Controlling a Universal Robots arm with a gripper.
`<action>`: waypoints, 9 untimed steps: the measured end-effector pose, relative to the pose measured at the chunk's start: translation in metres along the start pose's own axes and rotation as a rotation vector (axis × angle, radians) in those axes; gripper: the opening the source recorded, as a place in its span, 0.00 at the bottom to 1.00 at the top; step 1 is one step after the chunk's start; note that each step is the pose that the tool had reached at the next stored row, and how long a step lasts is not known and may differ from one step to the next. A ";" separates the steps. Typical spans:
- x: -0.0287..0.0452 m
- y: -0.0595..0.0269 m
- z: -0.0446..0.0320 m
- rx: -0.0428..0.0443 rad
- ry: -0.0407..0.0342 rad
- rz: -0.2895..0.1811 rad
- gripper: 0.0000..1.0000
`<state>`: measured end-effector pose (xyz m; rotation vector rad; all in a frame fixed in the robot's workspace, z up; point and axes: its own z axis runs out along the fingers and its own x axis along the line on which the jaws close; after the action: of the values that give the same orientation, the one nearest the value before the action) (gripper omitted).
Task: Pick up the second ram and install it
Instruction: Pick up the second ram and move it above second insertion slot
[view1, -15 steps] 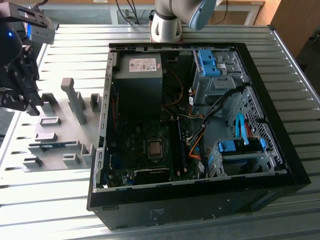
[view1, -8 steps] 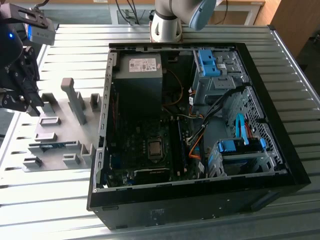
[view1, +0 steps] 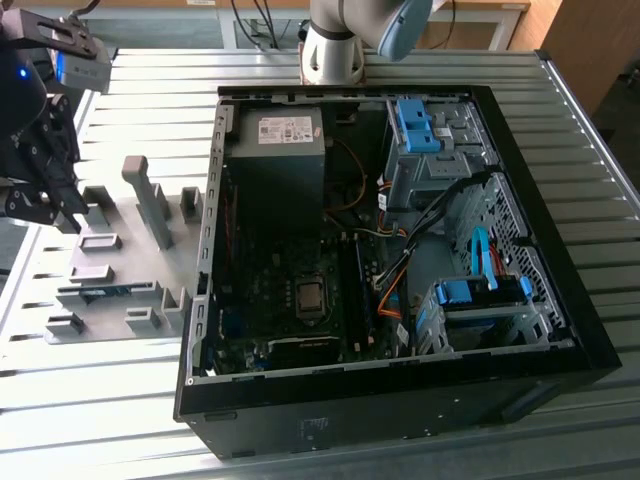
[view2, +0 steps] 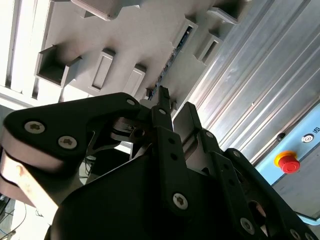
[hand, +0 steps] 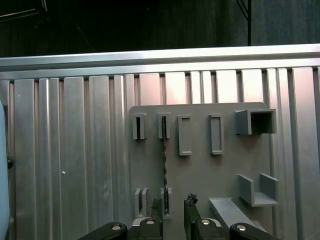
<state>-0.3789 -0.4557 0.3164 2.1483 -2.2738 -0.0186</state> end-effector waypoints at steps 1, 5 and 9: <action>0.0000 0.0000 0.0002 0.0001 0.0000 0.000 0.31; 0.0000 0.0000 0.0020 0.0000 0.0000 0.000 0.31; 0.0000 0.0000 0.0027 0.0000 0.0000 0.000 0.31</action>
<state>-0.3789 -0.4557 0.3137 2.1483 -2.2738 -0.0186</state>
